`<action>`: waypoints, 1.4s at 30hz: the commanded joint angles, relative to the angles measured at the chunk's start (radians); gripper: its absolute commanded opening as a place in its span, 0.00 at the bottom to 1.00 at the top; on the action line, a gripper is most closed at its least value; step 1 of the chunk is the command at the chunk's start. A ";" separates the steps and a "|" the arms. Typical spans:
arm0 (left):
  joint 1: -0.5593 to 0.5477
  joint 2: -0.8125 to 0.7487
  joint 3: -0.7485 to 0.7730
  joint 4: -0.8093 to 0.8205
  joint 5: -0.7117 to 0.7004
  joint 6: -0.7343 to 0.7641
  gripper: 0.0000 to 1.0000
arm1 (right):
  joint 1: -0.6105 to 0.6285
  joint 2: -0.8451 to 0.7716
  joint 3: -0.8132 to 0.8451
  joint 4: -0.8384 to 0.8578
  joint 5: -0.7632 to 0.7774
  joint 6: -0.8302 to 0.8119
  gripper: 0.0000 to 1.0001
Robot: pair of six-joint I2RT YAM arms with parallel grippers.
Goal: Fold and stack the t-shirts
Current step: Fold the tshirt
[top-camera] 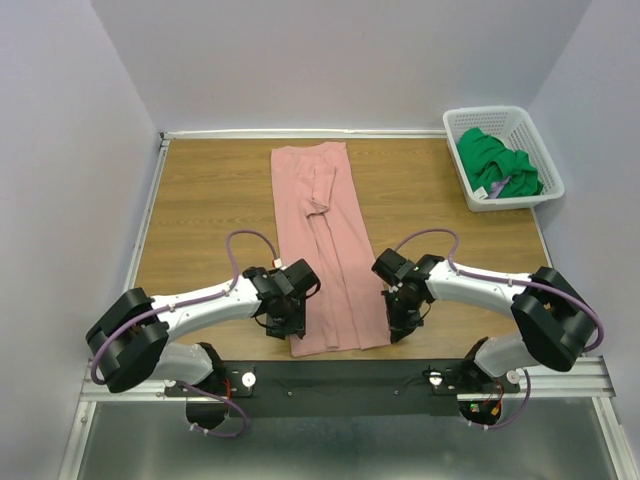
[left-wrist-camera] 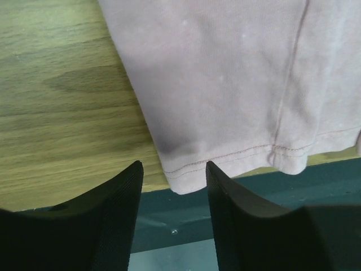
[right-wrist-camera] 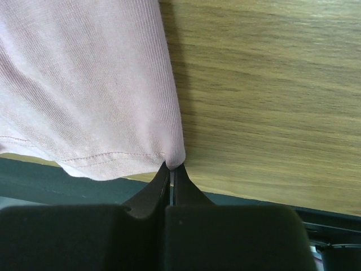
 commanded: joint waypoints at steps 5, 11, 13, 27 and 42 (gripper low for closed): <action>-0.030 0.031 -0.013 -0.013 0.025 -0.029 0.52 | 0.007 0.031 0.028 0.050 0.041 -0.005 0.04; -0.057 0.083 -0.004 -0.001 0.036 -0.027 0.50 | 0.009 0.040 0.043 0.055 0.040 -0.015 0.04; -0.064 0.099 -0.004 0.002 0.042 -0.026 0.49 | 0.009 0.042 0.047 0.056 0.038 -0.015 0.04; -0.090 0.102 0.010 -0.026 0.040 -0.026 0.00 | 0.009 -0.018 0.043 0.053 0.005 -0.014 0.01; 0.317 -0.007 0.228 0.005 -0.012 0.241 0.00 | -0.074 0.118 0.439 -0.031 0.174 -0.140 0.01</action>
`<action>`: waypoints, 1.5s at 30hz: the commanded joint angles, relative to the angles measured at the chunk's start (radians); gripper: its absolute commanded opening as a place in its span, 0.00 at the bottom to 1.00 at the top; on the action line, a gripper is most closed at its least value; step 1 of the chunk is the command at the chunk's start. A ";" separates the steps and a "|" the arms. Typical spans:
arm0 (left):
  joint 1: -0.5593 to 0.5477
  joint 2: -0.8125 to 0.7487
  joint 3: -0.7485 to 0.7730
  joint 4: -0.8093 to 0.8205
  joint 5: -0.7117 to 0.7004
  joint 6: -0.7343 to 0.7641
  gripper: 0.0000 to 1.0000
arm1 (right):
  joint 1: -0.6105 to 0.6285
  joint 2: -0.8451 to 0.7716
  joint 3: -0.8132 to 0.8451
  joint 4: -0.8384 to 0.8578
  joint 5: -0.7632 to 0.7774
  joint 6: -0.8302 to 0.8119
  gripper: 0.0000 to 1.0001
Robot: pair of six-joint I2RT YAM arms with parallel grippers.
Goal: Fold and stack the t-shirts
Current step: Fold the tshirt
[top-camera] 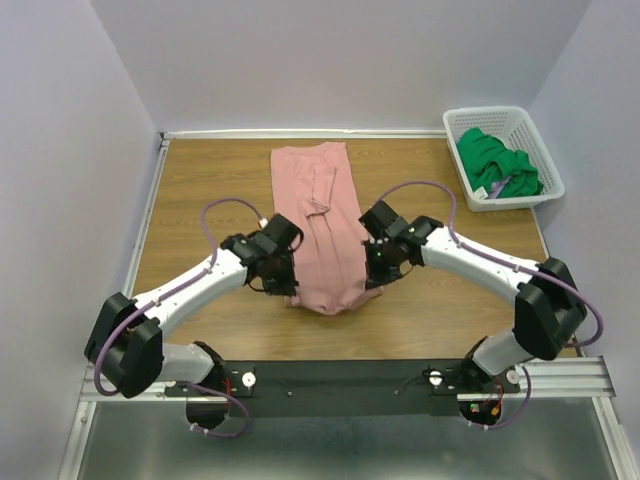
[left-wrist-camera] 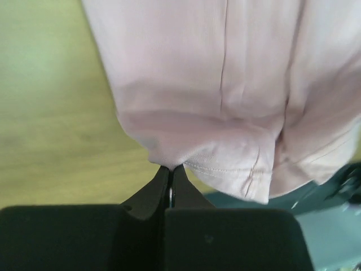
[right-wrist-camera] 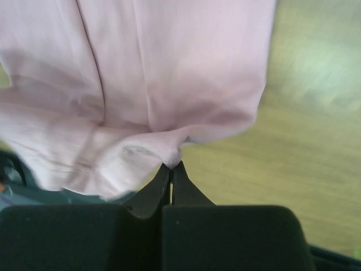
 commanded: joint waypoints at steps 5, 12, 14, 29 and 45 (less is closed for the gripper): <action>0.228 0.095 0.132 0.134 -0.049 0.224 0.00 | -0.076 0.184 0.279 -0.017 0.180 -0.141 0.01; 0.316 0.225 0.200 0.241 -0.144 0.281 0.00 | -0.145 0.326 0.458 -0.012 0.243 -0.219 0.01; 0.338 0.260 0.221 0.249 -0.152 0.290 0.00 | -0.162 0.361 0.480 -0.008 0.252 -0.239 0.01; 0.387 0.399 0.252 0.389 -0.147 0.367 0.00 | -0.197 0.453 0.475 0.092 0.216 -0.267 0.01; 0.390 0.373 0.226 0.472 -0.175 0.341 0.59 | -0.206 0.475 0.464 0.115 0.233 -0.271 0.41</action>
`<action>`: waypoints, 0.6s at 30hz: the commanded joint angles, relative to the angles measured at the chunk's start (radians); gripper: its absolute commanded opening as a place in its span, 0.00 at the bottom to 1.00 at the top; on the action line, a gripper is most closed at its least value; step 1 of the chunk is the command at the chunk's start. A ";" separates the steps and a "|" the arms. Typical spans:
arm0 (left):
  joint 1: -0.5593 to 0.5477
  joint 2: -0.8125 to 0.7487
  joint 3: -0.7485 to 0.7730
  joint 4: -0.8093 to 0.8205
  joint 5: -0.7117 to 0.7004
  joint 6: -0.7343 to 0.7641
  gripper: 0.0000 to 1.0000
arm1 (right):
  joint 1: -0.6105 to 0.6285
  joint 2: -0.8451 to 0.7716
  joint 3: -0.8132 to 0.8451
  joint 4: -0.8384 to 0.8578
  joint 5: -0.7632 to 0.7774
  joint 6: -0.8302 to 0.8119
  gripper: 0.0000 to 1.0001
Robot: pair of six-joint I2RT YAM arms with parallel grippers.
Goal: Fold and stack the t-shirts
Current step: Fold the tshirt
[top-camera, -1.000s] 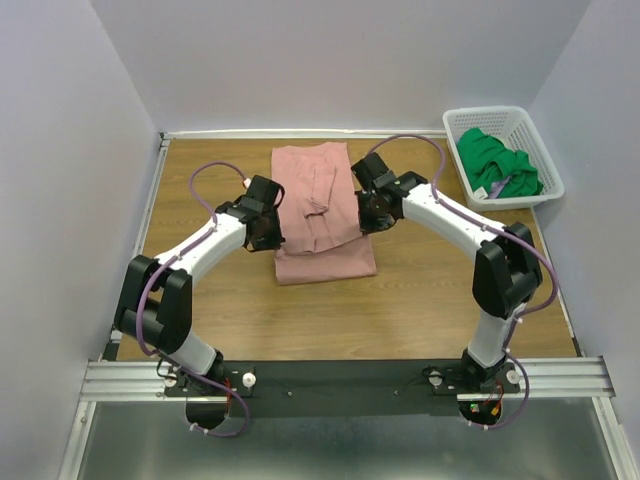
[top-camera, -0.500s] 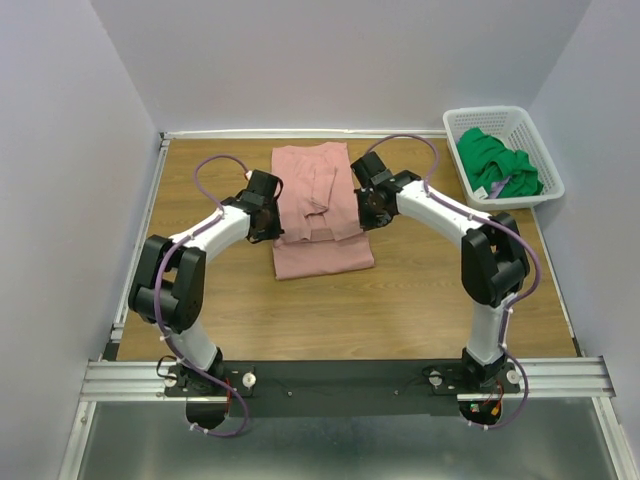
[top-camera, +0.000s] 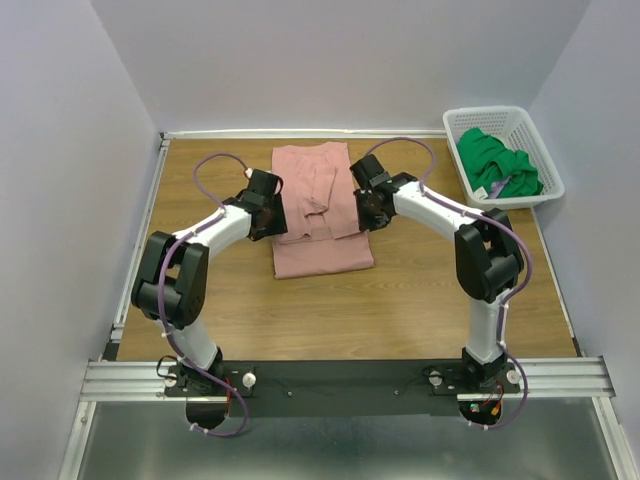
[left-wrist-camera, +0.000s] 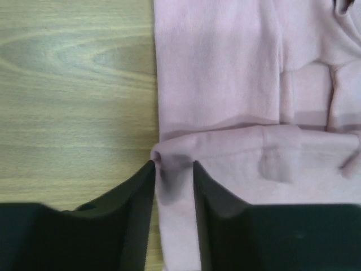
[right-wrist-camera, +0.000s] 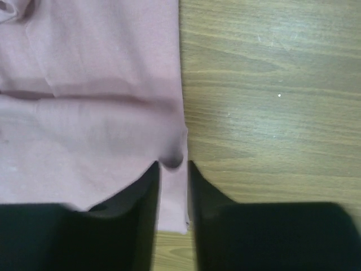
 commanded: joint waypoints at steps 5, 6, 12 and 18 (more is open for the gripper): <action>0.007 -0.183 -0.044 0.057 -0.032 -0.042 0.83 | 0.013 -0.061 0.014 0.012 0.023 -0.112 0.79; 0.005 -0.216 -0.058 0.057 -0.027 -0.057 0.83 | 0.020 -0.067 0.017 0.014 0.027 -0.137 0.82; -0.068 -0.406 -0.196 0.071 -0.023 -0.164 0.54 | 0.088 -0.070 0.022 0.043 0.058 -0.278 0.94; -0.117 -0.428 -0.345 0.157 0.052 -0.238 0.37 | 0.152 -0.032 0.020 0.132 0.064 -0.382 1.00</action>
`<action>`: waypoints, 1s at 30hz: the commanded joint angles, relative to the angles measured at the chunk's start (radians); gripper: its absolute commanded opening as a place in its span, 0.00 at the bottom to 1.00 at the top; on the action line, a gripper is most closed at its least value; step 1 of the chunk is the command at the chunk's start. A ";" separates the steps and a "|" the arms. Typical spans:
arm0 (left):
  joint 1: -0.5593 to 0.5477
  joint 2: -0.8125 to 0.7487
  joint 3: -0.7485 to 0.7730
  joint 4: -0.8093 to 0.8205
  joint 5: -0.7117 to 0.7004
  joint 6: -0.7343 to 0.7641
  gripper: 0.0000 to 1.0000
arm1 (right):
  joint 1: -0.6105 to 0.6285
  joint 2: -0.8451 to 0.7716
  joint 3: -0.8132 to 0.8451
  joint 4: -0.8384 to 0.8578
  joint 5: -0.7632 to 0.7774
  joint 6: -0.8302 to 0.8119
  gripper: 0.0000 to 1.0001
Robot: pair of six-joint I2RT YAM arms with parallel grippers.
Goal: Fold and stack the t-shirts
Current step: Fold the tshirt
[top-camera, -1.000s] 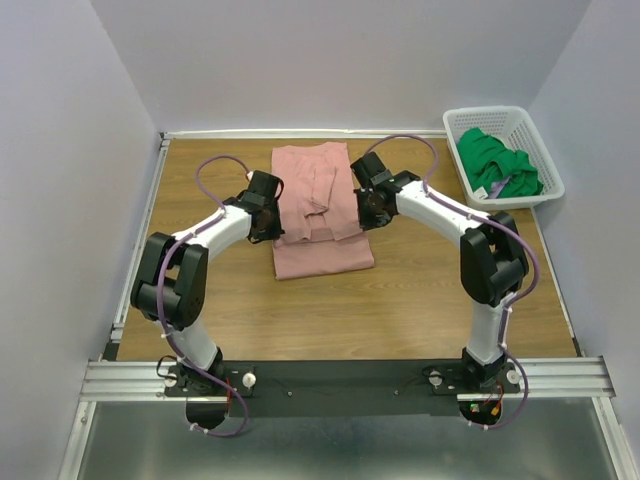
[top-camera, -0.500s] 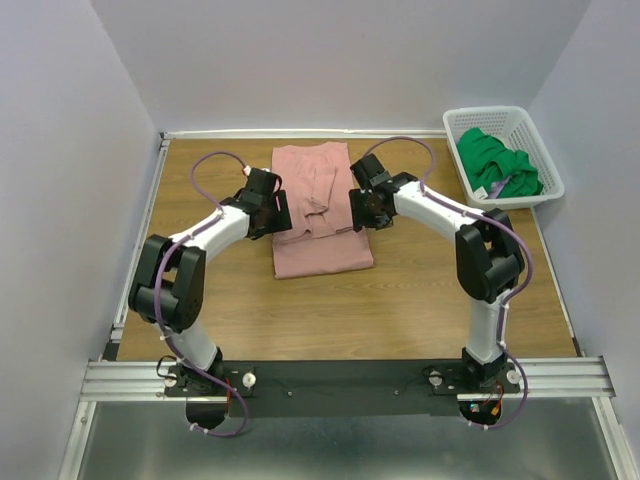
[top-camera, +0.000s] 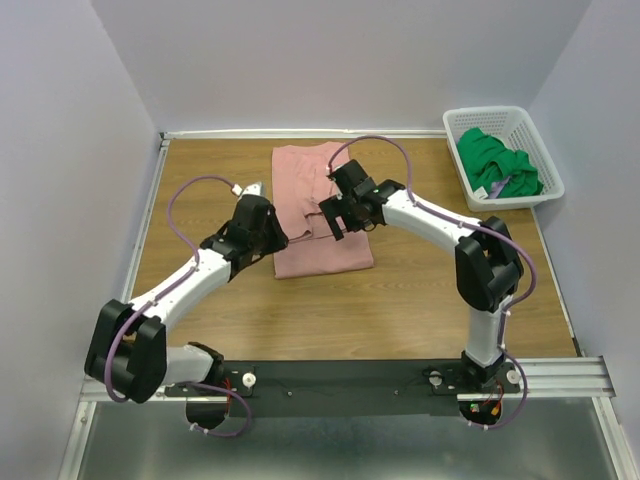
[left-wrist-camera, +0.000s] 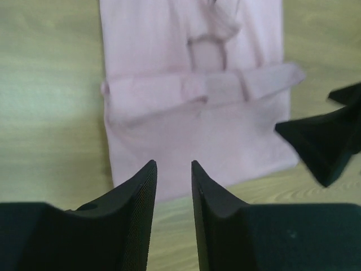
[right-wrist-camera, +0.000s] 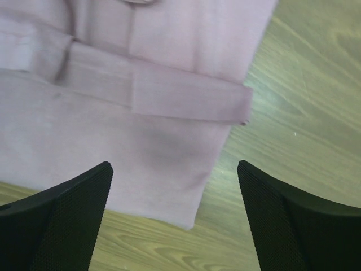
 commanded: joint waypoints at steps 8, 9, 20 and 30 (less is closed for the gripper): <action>-0.062 0.097 -0.123 0.112 0.049 -0.097 0.31 | 0.077 0.122 0.064 0.143 0.065 -0.224 1.00; -0.065 0.105 -0.126 0.116 0.047 -0.097 0.31 | 0.082 0.133 0.073 0.146 0.064 -0.236 1.00; -0.066 0.178 -0.143 0.083 0.061 -0.088 0.26 | 0.088 0.214 0.122 0.169 0.129 -0.285 1.00; -0.066 0.195 -0.135 0.049 0.079 -0.077 0.25 | 0.088 0.260 0.150 0.221 0.208 -0.333 1.00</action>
